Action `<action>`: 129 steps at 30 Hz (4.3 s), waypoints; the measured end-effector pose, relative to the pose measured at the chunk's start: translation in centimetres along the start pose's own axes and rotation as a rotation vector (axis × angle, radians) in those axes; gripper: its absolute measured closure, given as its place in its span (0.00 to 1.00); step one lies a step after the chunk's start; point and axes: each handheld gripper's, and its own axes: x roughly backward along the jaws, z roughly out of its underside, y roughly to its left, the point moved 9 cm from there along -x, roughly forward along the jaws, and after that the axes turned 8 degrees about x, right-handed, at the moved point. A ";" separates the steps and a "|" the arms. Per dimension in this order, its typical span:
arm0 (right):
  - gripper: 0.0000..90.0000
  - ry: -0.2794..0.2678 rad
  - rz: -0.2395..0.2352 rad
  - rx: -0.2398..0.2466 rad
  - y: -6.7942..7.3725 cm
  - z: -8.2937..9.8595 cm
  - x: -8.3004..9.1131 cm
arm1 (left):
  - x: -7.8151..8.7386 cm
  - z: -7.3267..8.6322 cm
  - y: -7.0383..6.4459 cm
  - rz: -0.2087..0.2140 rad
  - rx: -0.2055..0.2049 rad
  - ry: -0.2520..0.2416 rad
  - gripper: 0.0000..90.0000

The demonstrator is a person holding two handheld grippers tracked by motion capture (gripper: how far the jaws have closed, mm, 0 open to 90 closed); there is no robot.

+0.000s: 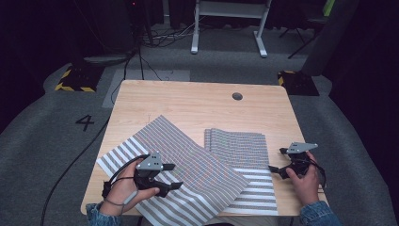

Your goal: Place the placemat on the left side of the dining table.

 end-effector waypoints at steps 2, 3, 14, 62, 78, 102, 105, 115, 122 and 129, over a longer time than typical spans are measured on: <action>0.01 -0.002 0.001 0.002 0.0 0.0 0.0 | 0.7 -0.1 2.1 -0.128 0.067 -0.031 0.39; 0.01 -0.001 0.001 0.002 0.0 0.0 0.0 | 1.0 -0.1 2.8 -0.169 0.104 -0.046 0.39; 0.01 -0.001 0.001 0.002 0.0 0.0 0.0 | 4.2 3.3 9.6 -0.554 0.383 -0.032 0.36; 0.01 -0.003 0.006 -0.002 0.0 0.0 0.0 | 1.9 5.4 11.5 -0.582 0.357 0.072 0.94; 0.01 -0.001 0.004 -0.001 0.0 0.0 0.0 | 6.8 -1.5 10.0 -0.610 0.160 -0.115 0.96; 0.01 -0.001 0.004 -0.001 0.0 0.0 0.0 | 6.5 -11.5 18.8 -0.726 0.059 -0.345 0.58; 0.01 -0.001 0.004 -0.001 0.0 0.0 0.0 | 6.1 -11.6 18.4 -0.739 0.057 -0.357 0.50; 0.01 -0.001 0.004 -0.001 0.0 0.0 0.0 | 1.9 -7.5 12.2 -0.546 0.135 -0.299 0.46; 0.01 -0.001 0.004 -0.001 0.0 0.0 0.0 | -3.2 -4.4 8.0 -0.412 0.164 -0.178 0.42; 0.01 -0.001 0.004 -0.001 0.0 0.0 0.0 | -8.7 -1.5 4.9 -0.327 0.176 -0.020 0.38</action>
